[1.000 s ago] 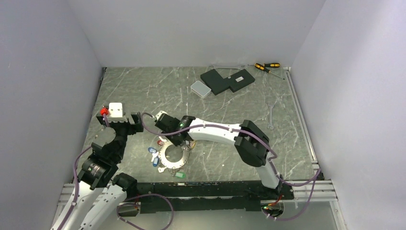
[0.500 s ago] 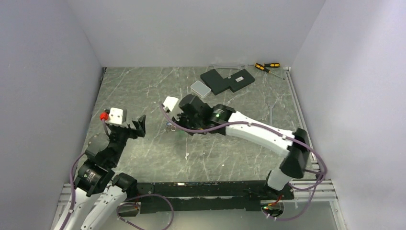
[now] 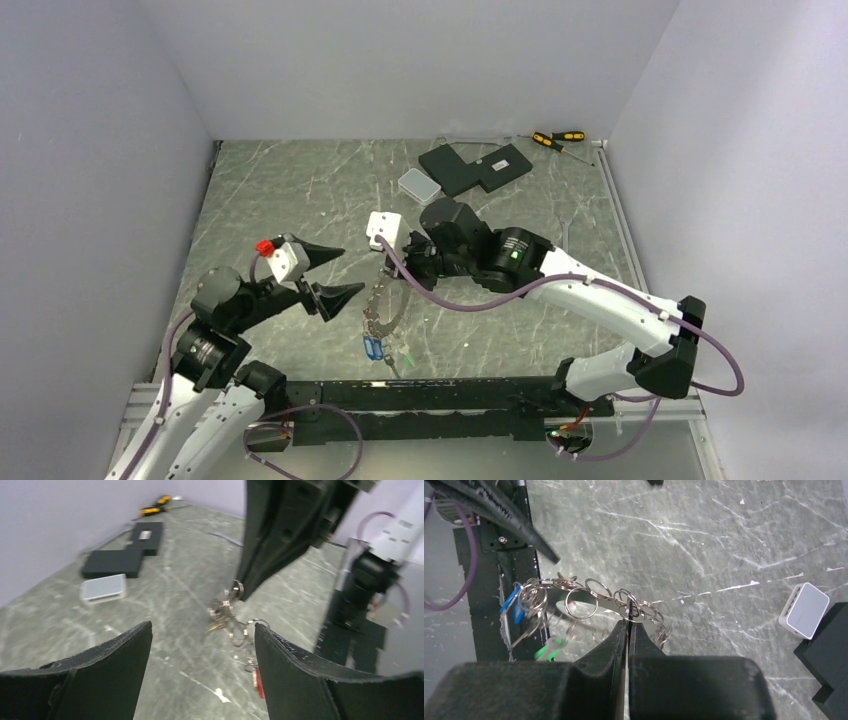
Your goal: Put the keys on the keyring
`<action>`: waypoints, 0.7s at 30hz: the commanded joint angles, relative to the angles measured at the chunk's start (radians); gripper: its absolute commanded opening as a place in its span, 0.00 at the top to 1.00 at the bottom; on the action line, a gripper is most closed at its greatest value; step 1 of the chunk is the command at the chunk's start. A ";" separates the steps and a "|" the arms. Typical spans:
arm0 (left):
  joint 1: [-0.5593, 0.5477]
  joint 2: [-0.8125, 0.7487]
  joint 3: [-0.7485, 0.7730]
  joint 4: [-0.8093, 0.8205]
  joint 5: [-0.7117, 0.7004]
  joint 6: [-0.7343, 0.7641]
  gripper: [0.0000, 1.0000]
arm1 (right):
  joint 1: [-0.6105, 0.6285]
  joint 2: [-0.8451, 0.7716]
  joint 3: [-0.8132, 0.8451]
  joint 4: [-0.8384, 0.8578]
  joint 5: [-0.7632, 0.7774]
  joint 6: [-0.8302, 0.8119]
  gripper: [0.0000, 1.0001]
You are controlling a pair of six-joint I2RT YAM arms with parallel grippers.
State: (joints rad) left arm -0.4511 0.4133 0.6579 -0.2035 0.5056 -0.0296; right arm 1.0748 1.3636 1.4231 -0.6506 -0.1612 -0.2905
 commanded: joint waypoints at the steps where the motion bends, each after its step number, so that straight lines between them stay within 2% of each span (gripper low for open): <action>1: 0.005 0.053 -0.002 0.105 0.319 -0.024 0.21 | -0.002 -0.063 -0.009 0.054 -0.057 -0.019 1.00; 5: 0.005 0.075 -0.008 0.130 0.361 -0.037 0.23 | -0.001 -0.095 -0.020 0.065 -0.092 -0.012 1.00; 9: 0.005 0.101 -0.006 0.144 0.377 -0.039 0.33 | 0.000 -0.110 -0.020 0.071 -0.117 -0.013 1.00; 17: 0.005 0.158 -0.017 0.220 0.396 -0.068 0.33 | 0.000 -0.120 -0.016 0.065 -0.190 -0.031 1.00; 21: 0.005 0.165 -0.035 0.283 0.428 -0.091 0.36 | 0.000 -0.129 -0.023 0.076 -0.199 -0.034 1.00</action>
State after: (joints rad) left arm -0.4511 0.5747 0.6312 -0.0292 0.8738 -0.0868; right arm 1.0740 1.2808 1.3914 -0.6502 -0.3141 -0.3035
